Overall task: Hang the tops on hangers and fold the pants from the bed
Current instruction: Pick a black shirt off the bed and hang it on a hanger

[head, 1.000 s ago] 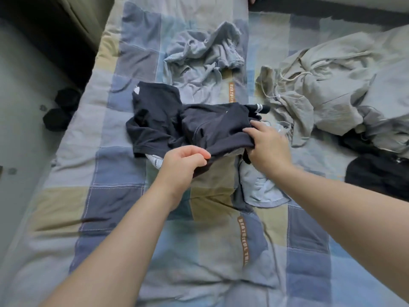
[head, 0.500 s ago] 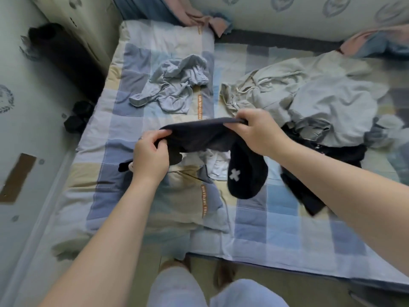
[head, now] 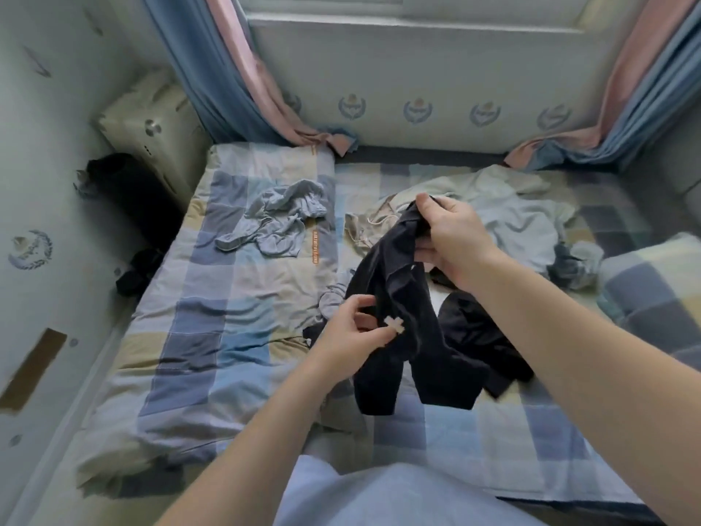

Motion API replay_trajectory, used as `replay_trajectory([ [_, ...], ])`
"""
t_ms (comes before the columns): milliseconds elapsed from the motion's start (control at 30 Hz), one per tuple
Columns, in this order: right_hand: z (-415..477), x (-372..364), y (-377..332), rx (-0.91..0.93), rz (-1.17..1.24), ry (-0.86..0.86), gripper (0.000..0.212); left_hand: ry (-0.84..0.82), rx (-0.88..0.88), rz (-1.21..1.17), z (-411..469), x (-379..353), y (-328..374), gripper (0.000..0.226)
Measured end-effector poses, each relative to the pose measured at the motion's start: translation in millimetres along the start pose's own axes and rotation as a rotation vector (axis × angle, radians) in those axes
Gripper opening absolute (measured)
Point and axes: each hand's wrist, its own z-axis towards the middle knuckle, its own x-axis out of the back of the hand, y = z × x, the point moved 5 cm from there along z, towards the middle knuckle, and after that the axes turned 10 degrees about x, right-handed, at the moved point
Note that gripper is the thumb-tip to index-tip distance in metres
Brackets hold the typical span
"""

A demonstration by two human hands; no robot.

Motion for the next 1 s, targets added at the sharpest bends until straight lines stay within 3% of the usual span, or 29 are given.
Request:
replay_trajectory([
  [167,-19.0,27.1,-18.9,-0.006,0.119,0.064,0.022,0.035,-0.033,0.077,15.2,-17.9,21.6,0.051],
  [267,-26.6,40.5,-32.6,0.030,0.164,0.052,0.026,0.119,0.006,0.171,28.4,-24.2,24.5,0.021],
  [333,-30.8,57.2,-41.1,0.064,0.170,0.086,0.026,0.230,-0.028,0.175,32.5,-18.0,33.4,0.014],
  [467,-42.0,112.4,-44.6,0.077,0.089,0.251,0.024,0.431,-0.176,-0.136,23.6,12.2,76.6,0.019],
  [600,-52.2,144.7,-25.7,0.026,-0.098,0.296,0.018,0.383,-0.327,-0.338,9.0,13.1,125.7,0.017],
  [667,-55.2,144.3,-22.6,0.075,-0.199,0.243,0.013,0.315,-0.350,-0.361,1.5,5.3,146.3,0.023],
  [800,-66.6,107.0,-32.3,0.257,-0.502,-0.129,0.064,0.177,-0.373,-0.283,-14.3,-5.4,179.6,0.021],
  [867,-68.9,79.6,-31.1,0.361,-0.615,-0.231,0.075,0.133,-0.396,-0.261,-21.9,-8.3,194.0,0.016],
  [900,-66.5,69.5,-29.2,0.413,-0.627,-0.212,0.067,0.126,-0.405,-0.262,-25.3,-8.2,200.5,0.012],
  [1000,-56.1,52.6,-22.3,0.448,-0.560,-0.102,0.013,0.123,-0.430,-0.289,-30.2,-1.4,215.3,0.009],
])
